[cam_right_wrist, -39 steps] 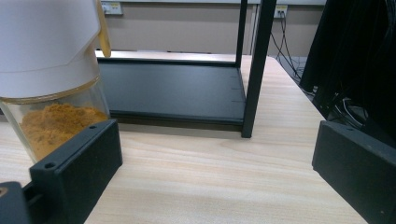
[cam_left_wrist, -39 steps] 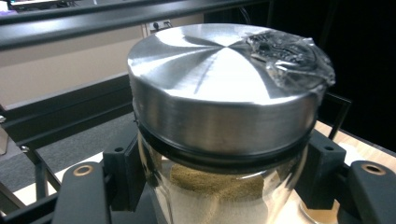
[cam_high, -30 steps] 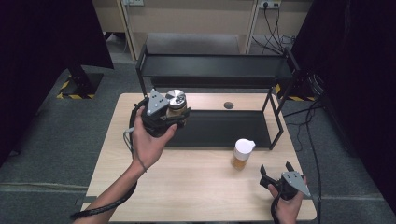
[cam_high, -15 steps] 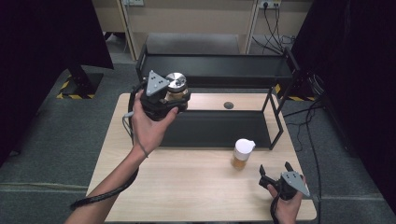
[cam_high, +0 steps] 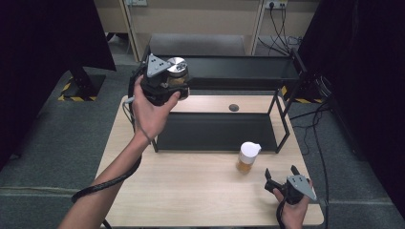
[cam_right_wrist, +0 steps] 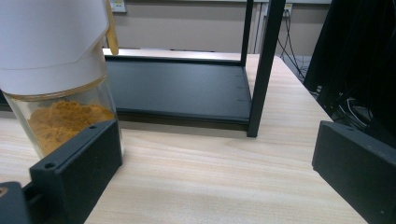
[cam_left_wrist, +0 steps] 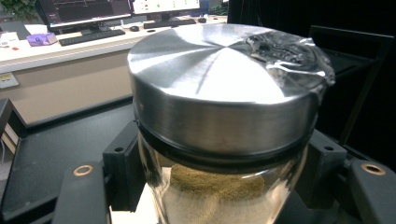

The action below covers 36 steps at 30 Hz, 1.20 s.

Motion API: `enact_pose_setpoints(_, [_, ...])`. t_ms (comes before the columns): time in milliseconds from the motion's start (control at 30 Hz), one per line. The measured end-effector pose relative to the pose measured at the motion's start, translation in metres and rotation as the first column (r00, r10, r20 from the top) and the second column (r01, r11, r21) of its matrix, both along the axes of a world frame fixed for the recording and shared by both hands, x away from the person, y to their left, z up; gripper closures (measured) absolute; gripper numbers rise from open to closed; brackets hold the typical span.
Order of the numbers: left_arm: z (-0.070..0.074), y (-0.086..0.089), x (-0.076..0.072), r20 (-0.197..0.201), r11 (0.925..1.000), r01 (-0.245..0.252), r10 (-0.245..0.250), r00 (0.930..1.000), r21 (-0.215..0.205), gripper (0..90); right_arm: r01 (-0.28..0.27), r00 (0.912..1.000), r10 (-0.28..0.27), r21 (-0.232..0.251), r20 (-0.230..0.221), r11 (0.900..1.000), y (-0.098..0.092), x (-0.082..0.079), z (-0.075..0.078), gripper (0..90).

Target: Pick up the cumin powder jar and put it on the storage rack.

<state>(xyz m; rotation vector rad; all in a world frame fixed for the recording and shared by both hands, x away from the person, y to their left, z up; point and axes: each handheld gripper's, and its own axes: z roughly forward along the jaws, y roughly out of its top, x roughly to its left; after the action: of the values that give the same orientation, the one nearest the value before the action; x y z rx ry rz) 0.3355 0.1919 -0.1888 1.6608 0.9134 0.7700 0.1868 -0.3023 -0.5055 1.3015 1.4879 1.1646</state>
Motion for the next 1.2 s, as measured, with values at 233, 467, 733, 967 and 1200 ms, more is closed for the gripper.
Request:
enact_pose_setpoints(233, [0.014, -0.001, 0.011, 0.010, 0.9997, -0.023, 0.023, 0.9997, -0.003, 30.4, 0.000, 1.0000, 0.000, 0.002, 0.001, 1.000, 0.000, 0.000, 0.000, 1.5])
enact_pose_setpoints(467, [0.026, -0.004, 0.022, 0.024, 0.9992, -0.040, 0.040, 0.9989, 0.003, 30.4, 0.000, 1.0000, -0.001, 0.003, 0.003, 1.000, 0.000, 0.000, 0.000, 1.6])
enact_pose_setpoints(733, [0.029, -0.008, 0.040, 0.028, 0.9971, -0.076, 0.076, 0.9968, 0.000, 30.4, -0.001, 1.0000, 0.001, 0.007, 0.001, 1.000, -0.001, 0.000, 0.000, 1.5])
enact_pose_setpoints(967, [0.028, -0.015, 0.060, 0.031, 0.9928, -0.116, 0.115, 0.9929, 0.032, 30.4, 0.000, 1.0000, 0.000, 0.005, 0.003, 1.000, 0.000, -0.001, -0.001, 1.6])
enact_pose_setpoints(1200, [0.022, -0.015, 0.076, 0.022, 0.9899, -0.140, 0.139, 0.9900, 0.025, 30.4, 0.000, 1.0000, 0.000, 0.003, 0.005, 1.000, 0.000, -0.001, -0.001, 1.6])
